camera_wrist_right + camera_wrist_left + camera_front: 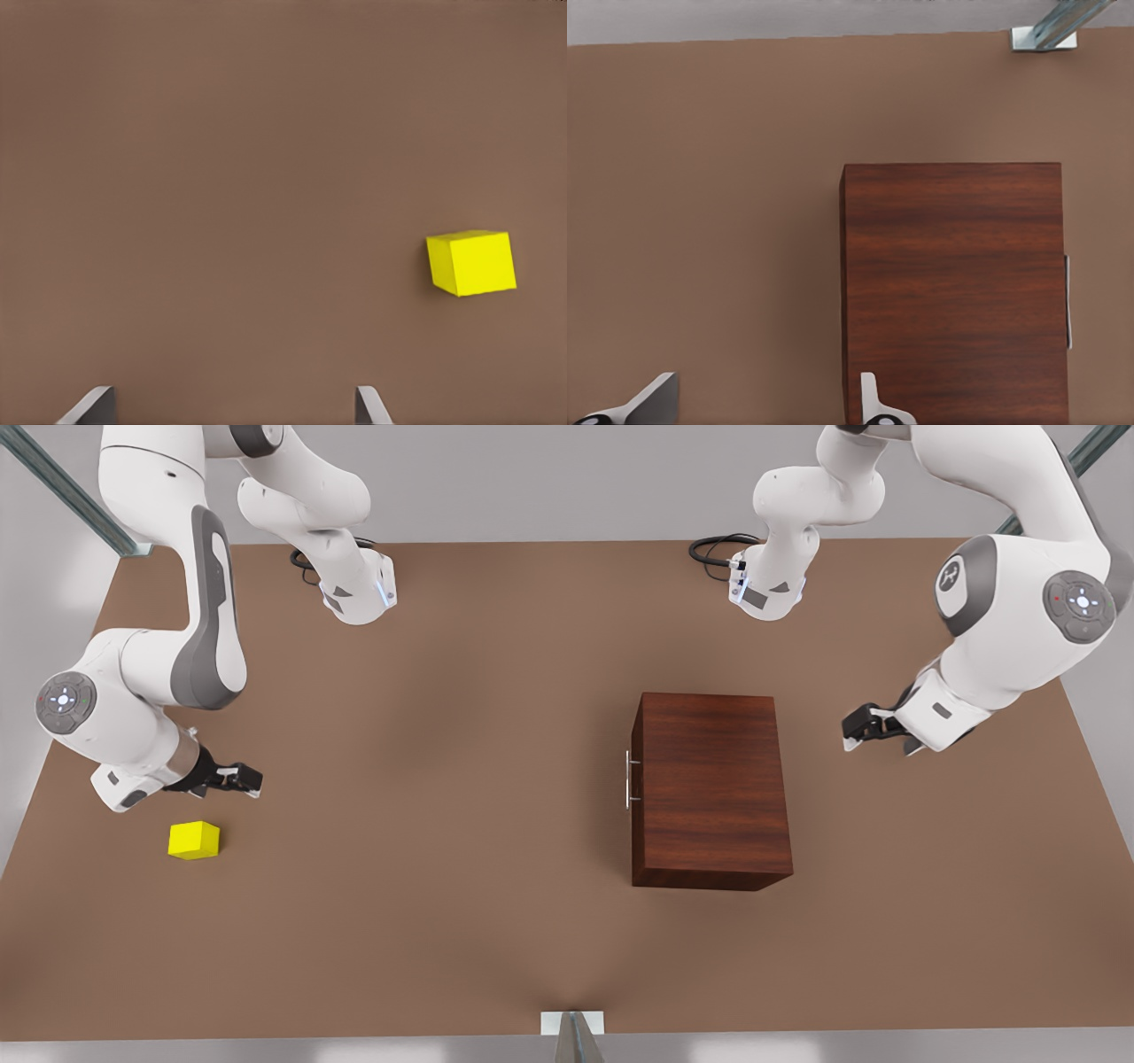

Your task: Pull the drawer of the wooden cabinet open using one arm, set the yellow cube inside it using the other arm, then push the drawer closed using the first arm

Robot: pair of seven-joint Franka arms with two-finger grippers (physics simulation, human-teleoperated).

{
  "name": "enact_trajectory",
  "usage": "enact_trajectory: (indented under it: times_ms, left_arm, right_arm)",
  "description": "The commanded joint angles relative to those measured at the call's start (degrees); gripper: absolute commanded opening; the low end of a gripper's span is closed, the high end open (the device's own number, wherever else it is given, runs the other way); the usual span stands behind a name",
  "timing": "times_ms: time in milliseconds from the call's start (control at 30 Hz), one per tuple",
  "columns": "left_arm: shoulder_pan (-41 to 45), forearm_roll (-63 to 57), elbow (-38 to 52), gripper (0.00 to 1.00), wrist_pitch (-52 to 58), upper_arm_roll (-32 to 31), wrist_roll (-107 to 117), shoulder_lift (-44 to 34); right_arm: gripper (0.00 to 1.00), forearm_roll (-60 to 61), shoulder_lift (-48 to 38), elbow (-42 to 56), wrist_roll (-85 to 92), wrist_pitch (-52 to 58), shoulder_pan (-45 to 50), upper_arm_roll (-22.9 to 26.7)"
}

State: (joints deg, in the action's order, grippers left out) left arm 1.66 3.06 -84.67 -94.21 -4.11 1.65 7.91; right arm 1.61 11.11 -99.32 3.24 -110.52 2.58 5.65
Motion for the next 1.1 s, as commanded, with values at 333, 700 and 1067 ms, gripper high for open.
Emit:
enact_trajectory:
  times_ms: [333,700,1067]
  left_arm:
    - [32.08,-8.51,17.26,1.0,-0.89,-0.99,39.56,17.84]
    - [38.33,-16.42,19.37,1.0,-14.6,-0.11,53.99,33.4]
    - [40.0,-28.81,12.78,1.0,-11.79,-0.02,53.46,34.54]
  right_arm:
    - [1.0,2.96,4.7,3.69,-65.98,-5.23,-4.6,1.2]
    - [1.0,3.04,16.92,6.33,-70.65,-17.01,-13.04,1.29]
    - [1.0,4.54,21.05,6.6,-70.65,-19.39,-14.97,1.03]
